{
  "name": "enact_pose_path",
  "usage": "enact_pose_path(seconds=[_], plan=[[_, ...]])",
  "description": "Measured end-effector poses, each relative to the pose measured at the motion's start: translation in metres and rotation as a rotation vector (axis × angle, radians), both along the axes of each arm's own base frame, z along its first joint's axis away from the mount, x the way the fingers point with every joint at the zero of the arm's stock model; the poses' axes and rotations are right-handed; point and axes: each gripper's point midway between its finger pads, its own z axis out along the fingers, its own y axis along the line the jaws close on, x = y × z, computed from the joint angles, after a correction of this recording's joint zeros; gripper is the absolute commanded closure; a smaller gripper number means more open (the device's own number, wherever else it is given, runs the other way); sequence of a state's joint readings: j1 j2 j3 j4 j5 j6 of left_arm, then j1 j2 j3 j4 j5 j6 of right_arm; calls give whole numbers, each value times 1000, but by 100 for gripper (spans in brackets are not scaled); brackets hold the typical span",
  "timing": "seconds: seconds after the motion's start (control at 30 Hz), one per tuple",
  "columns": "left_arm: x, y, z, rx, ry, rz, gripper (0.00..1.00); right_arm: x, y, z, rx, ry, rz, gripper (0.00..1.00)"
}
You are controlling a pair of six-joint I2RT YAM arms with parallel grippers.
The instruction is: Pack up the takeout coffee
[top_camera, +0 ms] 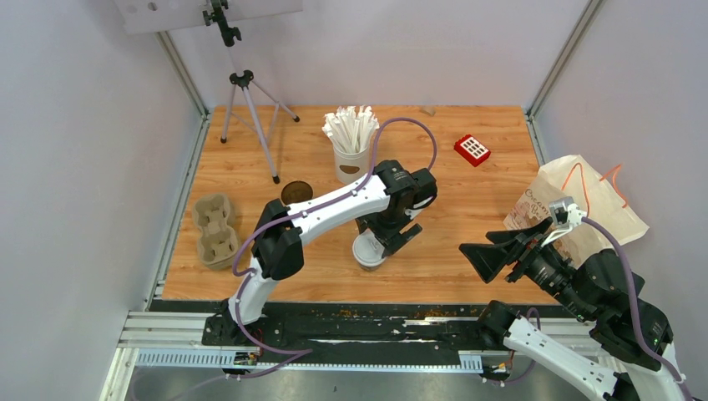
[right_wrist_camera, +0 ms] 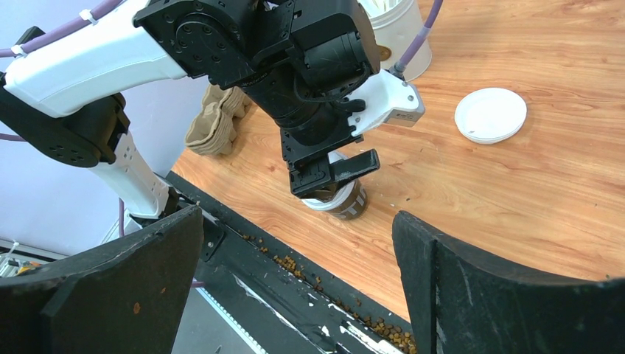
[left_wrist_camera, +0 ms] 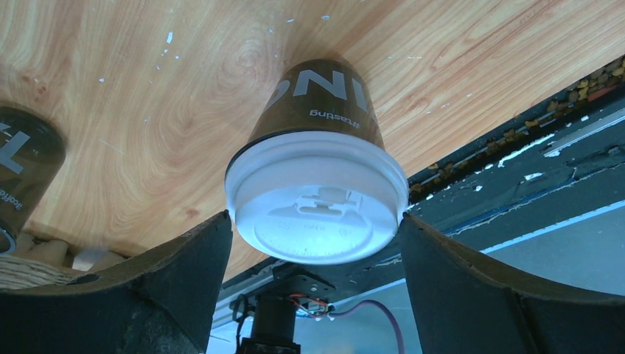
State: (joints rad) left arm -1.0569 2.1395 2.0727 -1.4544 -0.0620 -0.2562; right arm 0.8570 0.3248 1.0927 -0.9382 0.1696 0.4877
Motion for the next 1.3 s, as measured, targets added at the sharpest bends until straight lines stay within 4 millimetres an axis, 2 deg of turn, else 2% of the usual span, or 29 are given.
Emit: enact_pose_path(seconds=[0.07, 0.43, 0.63, 0.73, 0.83, 1.0, 1.07, 1.13, 1.2, 1.3], plan=[[0, 0, 0, 0, 0, -1, 4, 0, 0, 0, -1, 0, 0, 0], [2, 1, 2, 0, -5, -3, 0, 0, 2, -4, -10, 5, 5, 0], [15, -8, 17, -59, -73, 9, 0, 0, 5, -9, -18, 16, 19, 0], [23, -8, 31, -131, -126, 32, 0, 1, 9, -15, -32, 34, 29, 1], [35, 4, 56, -228, -201, 85, 0, 5, 18, -27, -58, 66, 42, 1], [52, 46, 111, -413, -393, 217, 1, 16, 37, -65, -132, 155, 60, 3], [51, 68, 129, -483, -462, 261, 2, 19, 45, -86, -178, 207, 73, 4], [48, 80, 143, -567, -521, 280, 4, 22, 54, -103, -214, 252, 89, 6], [39, 90, 141, -631, -547, 286, 6, 26, 64, -116, -239, 285, 106, 8], [26, 95, 121, -692, -536, 276, 9, 32, 80, -131, -260, 320, 140, 16]])
